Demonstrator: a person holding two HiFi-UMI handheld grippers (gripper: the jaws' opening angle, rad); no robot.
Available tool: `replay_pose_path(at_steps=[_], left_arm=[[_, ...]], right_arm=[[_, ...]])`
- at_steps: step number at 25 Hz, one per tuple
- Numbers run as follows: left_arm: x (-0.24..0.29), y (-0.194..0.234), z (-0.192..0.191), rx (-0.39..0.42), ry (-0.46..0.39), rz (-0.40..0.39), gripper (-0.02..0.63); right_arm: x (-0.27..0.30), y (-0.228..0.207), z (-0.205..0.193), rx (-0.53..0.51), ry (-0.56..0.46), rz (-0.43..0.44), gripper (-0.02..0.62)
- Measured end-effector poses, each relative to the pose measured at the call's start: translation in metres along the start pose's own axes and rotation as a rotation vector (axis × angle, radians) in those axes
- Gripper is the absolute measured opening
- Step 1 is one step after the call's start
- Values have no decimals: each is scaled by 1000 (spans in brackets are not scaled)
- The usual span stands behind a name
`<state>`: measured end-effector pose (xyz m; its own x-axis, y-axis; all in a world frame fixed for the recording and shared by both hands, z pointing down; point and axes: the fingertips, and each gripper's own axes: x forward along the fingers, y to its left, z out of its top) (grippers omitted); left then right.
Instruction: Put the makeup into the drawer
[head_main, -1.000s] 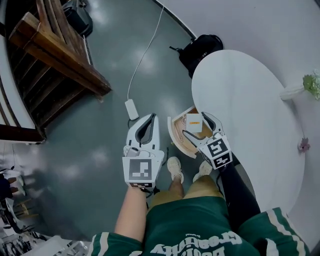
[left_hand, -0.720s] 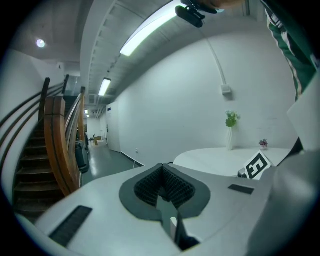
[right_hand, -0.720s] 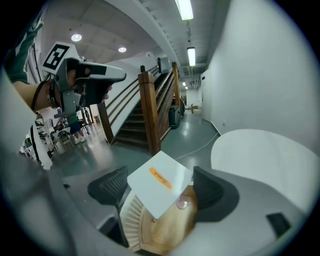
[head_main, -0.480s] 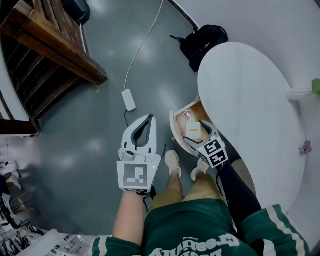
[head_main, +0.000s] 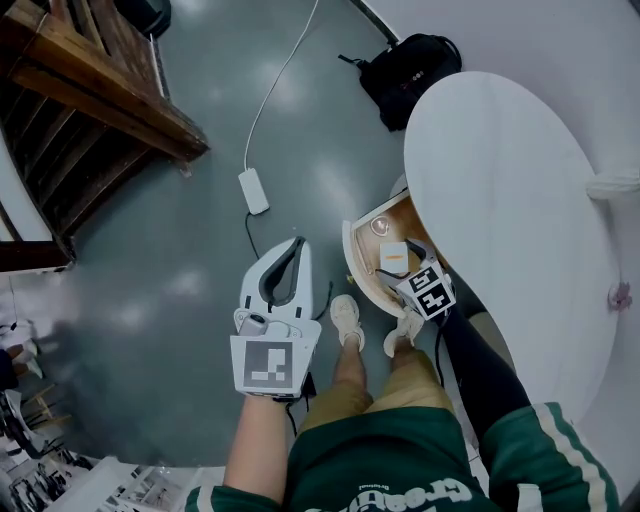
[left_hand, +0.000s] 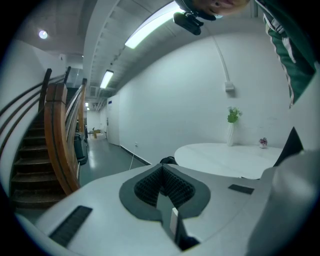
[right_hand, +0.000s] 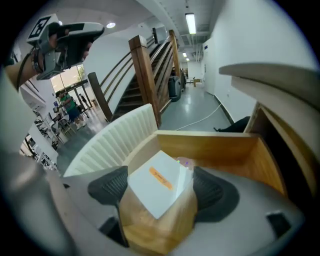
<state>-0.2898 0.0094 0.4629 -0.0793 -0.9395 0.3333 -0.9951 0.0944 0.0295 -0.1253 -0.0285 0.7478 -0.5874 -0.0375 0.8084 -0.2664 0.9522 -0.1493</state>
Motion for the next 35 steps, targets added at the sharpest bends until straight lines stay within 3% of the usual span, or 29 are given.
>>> replay_pose_path(at_steps=[10, 18, 24, 29, 35], left_arm=[[7, 9, -25, -8, 49, 11, 0], [8, 16, -30, -19, 57, 22, 0], [10, 17, -32, -20, 59, 31, 0], [8, 17, -35, -24, 59, 34, 0], [8, 19, -36, -33, 58, 36, 0]], right_arm=[[46, -10, -35, -178, 188, 58, 422], [60, -14, -33, -296, 292, 90, 420], [69, -11, -55, -422, 449, 148, 422], [71, -9, -67, -418, 512, 187, 423], [70, -12, -63, -382, 487, 168, 448]])
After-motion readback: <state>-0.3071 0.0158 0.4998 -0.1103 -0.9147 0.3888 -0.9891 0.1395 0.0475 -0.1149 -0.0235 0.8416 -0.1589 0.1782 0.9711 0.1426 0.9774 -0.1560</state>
